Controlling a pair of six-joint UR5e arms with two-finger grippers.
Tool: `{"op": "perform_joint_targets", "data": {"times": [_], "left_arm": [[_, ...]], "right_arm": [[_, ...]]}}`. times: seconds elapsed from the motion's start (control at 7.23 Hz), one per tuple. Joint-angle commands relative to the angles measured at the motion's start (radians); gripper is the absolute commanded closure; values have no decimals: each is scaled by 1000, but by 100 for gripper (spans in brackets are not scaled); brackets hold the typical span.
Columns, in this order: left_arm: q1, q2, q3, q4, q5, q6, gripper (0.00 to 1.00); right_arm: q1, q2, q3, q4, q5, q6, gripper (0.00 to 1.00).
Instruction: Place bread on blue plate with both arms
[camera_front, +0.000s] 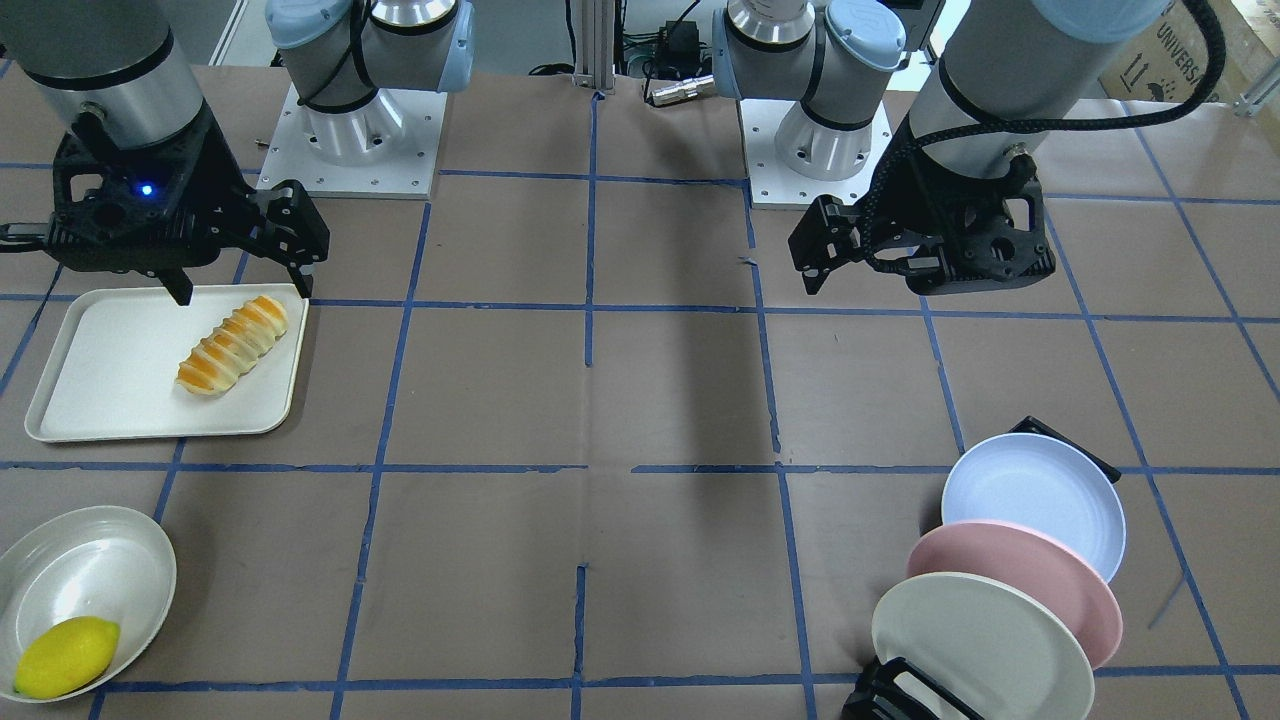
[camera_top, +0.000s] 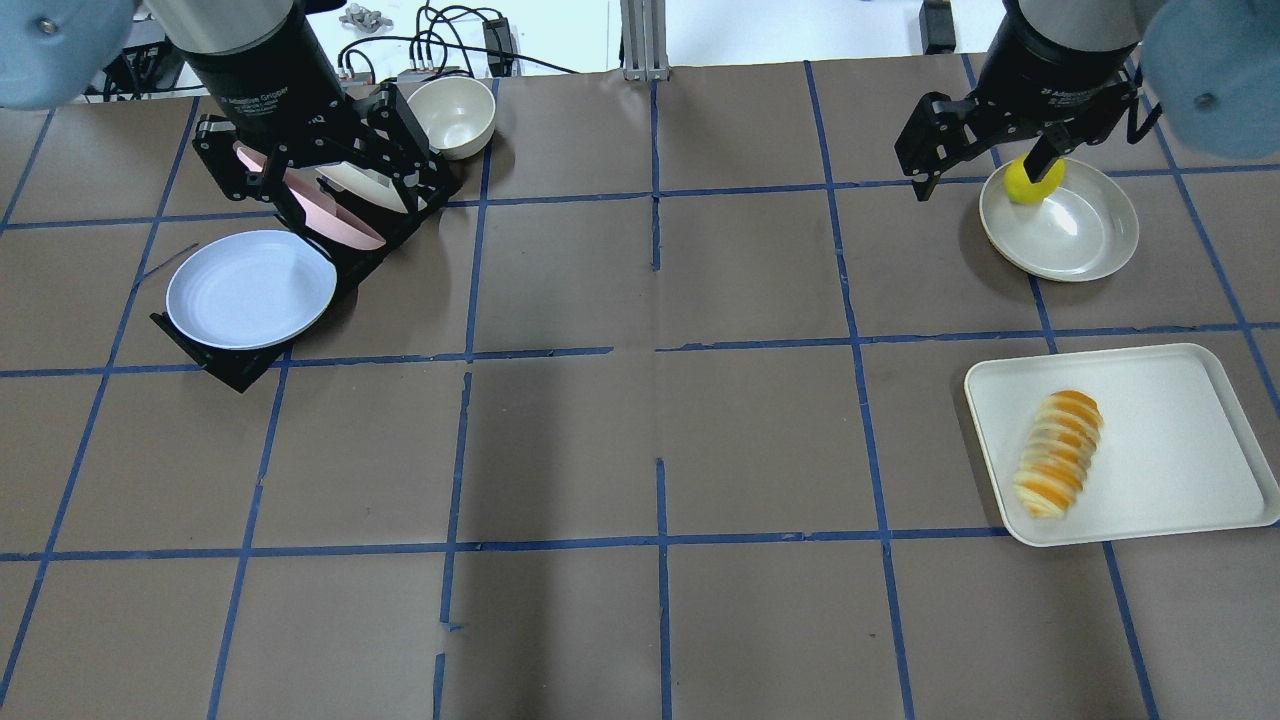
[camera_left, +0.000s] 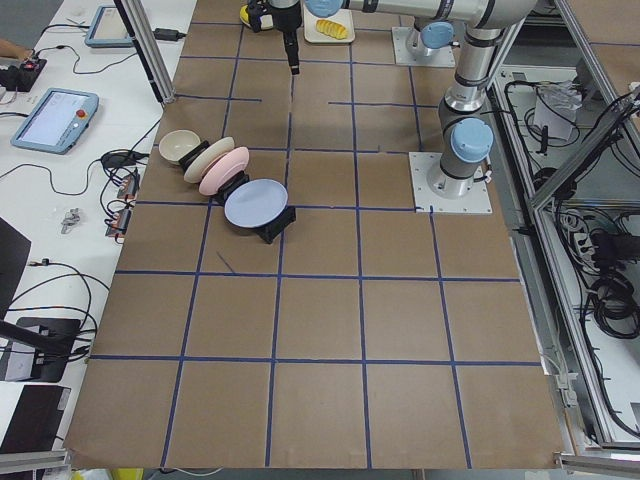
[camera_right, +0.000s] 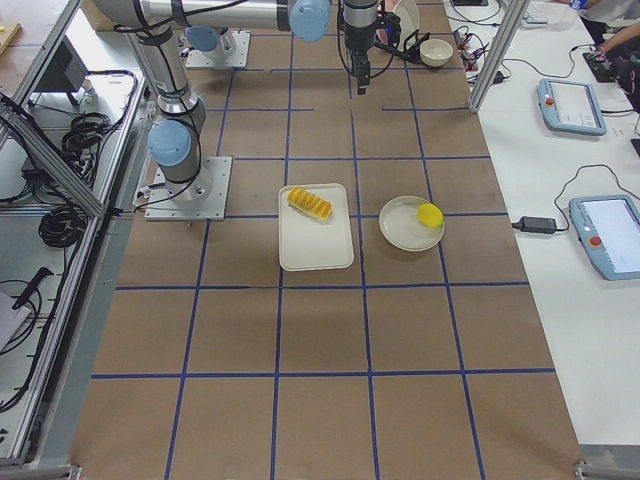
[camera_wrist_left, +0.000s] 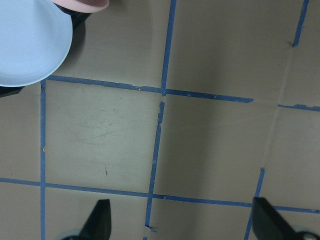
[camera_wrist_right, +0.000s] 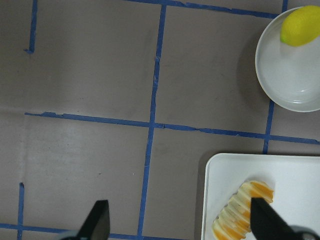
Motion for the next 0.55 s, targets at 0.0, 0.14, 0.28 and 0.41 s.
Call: {"op": "perform_joint_targets", "data": {"times": [0.0,0.14,0.28,0.41], "left_arm": [[0,0,0,1,-3,0,0],[0,0,0,1,-3,2,0],[0,0,-2,1,-3,2,0],[0,-2,-2,1,-3,0,0]], "right_arm": [[1,-1,2,-3,-1,33,0],[1,-1,5,0,-3,60,0],[1,-2,5,5,-1,62,0],[-1,-1,7,5,11,59,0]]}}
